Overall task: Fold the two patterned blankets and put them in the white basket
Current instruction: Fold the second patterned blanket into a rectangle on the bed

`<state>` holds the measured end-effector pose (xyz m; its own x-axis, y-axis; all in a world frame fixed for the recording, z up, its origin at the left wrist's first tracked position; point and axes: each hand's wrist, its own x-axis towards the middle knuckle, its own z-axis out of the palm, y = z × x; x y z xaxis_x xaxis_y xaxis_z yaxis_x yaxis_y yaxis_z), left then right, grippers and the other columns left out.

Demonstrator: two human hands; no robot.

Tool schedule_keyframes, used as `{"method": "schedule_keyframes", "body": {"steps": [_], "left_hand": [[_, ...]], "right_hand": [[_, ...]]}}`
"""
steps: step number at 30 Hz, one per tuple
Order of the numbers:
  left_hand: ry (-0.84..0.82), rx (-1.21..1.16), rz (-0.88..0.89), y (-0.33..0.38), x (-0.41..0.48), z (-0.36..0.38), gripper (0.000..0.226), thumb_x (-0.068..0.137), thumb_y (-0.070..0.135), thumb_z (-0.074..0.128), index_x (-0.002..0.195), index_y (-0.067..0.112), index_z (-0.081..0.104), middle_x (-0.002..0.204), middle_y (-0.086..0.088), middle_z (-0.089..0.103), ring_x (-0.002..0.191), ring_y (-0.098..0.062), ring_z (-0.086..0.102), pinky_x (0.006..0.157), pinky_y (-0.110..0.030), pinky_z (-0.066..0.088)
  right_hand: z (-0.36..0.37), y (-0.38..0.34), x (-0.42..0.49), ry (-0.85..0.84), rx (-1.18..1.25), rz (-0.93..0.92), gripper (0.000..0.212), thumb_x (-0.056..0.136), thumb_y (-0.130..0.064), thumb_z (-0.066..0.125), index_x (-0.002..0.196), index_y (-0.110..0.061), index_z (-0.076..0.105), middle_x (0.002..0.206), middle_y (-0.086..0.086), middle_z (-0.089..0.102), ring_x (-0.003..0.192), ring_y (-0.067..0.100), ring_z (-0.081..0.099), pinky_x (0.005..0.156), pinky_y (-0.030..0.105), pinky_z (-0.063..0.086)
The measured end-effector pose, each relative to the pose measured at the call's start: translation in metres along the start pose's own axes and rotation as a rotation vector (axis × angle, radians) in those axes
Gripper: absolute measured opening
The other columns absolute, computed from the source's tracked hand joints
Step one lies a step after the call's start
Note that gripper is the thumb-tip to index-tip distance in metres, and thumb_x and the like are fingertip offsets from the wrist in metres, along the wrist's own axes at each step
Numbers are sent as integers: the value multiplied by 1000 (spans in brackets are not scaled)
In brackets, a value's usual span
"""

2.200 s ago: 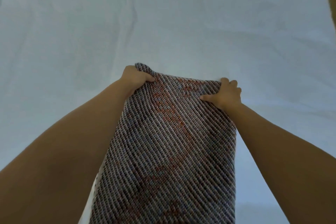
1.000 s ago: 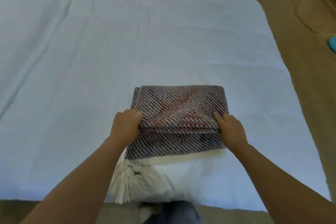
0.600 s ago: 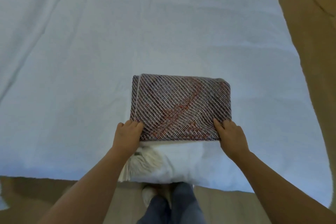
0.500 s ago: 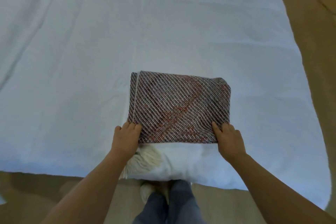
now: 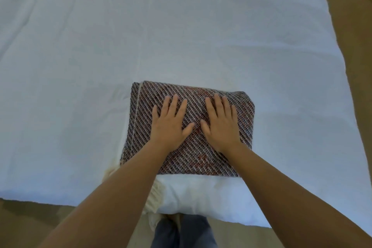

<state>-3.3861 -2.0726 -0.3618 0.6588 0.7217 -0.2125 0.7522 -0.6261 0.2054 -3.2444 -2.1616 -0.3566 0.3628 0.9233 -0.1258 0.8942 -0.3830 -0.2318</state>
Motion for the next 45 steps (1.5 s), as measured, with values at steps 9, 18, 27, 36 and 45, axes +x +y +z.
{"method": "schedule_keyframes", "body": {"steps": [9, 18, 27, 36, 45], "left_hand": [[-3, 60, -245, -19, 40, 63, 91, 59, 92, 4, 128, 49, -38, 155, -11, -21, 142, -30, -19, 107, -59, -14], [33, -165, -348, 11, 41, 33, 89, 73, 79, 26, 146, 38, -6, 157, -7, -14, 143, -27, -17, 108, -60, -11], [-16, -198, -78, 116, 69, 23, 68, 91, 60, 23, 147, 34, -5, 158, -3, -11, 143, -25, -17, 106, -57, -17], [24, -339, -127, 93, 52, 35, 66, 82, 65, 9, 137, 40, -18, 158, -3, -7, 144, -19, -11, 110, -47, -14], [-27, -312, -116, 100, 51, 40, 81, 73, 78, 8, 141, 43, -16, 158, -4, -13, 143, -22, -18, 106, -49, -19]], "right_hand": [[55, 61, 34, -80, -97, -60, 61, 87, -56, 14, 141, -36, -7, 157, 2, -1, 145, 24, 1, 109, 37, -20], [15, 81, 44, 286, 473, 312, 46, 85, -36, 50, 125, -14, 48, 126, 10, 48, 119, 26, 40, 102, 38, 28], [-33, 100, 64, -187, 1525, 1064, 34, 84, -49, 56, 90, -15, 61, 88, 7, 69, 83, 22, 66, 63, 32, 52], [-38, 74, 53, 89, 2162, 826, 25, 91, 1, 47, 103, -14, 63, 90, 9, 74, 79, 18, 72, 71, 33, 60], [-16, 104, 75, 2, 788, 531, 38, 94, -15, 42, 132, -18, 42, 129, 15, 41, 113, 28, 44, 101, 40, 39]]}}
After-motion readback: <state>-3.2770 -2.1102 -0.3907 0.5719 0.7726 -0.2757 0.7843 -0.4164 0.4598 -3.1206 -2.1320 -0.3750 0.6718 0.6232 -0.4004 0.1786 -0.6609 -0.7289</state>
